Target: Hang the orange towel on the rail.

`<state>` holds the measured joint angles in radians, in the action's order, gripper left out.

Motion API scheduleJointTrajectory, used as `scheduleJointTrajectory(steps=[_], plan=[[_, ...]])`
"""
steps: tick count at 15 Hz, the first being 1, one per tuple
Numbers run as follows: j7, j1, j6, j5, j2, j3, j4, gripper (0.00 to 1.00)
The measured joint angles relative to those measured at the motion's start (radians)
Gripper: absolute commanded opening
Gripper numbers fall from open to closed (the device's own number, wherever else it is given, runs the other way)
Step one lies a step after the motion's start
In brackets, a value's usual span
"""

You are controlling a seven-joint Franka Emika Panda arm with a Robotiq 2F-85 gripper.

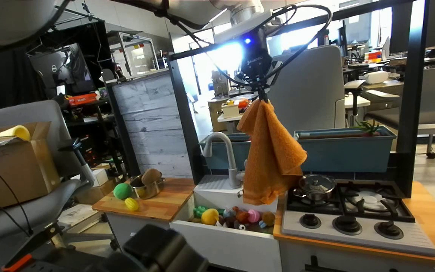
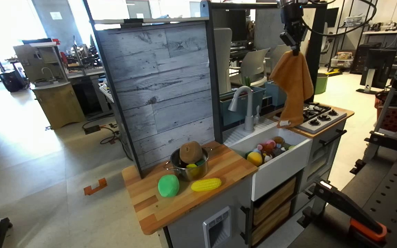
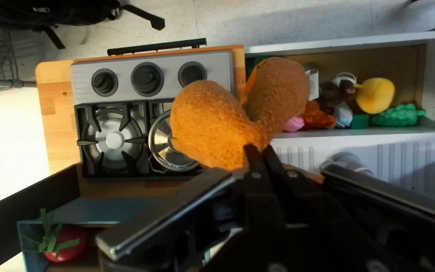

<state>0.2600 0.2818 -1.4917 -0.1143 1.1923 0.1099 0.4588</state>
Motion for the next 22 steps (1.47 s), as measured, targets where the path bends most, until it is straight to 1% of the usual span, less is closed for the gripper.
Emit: scheduleJointTrajectory(steps=[2, 5, 7, 9, 16, 19, 22], plan=[[0.027, 0.004, -0.011, -0.009, 0.009, 0.007, -0.006, 0.01], [0.039, 0.030, -0.108, 0.001, 0.012, 0.002, -0.007, 0.01], [0.039, 0.053, -0.184, 0.034, 0.006, -0.018, -0.011, 0.01], [0.035, 0.072, -0.225, 0.087, -0.007, -0.048, -0.016, 0.01], [0.012, 0.106, -0.231, 0.263, -0.080, -0.170, -0.027, 0.01], [0.011, 0.100, -0.211, 0.279, -0.115, -0.191, -0.034, 0.01], [-0.031, 0.064, -0.112, 0.274, -0.178, -0.191, -0.037, 0.01]])
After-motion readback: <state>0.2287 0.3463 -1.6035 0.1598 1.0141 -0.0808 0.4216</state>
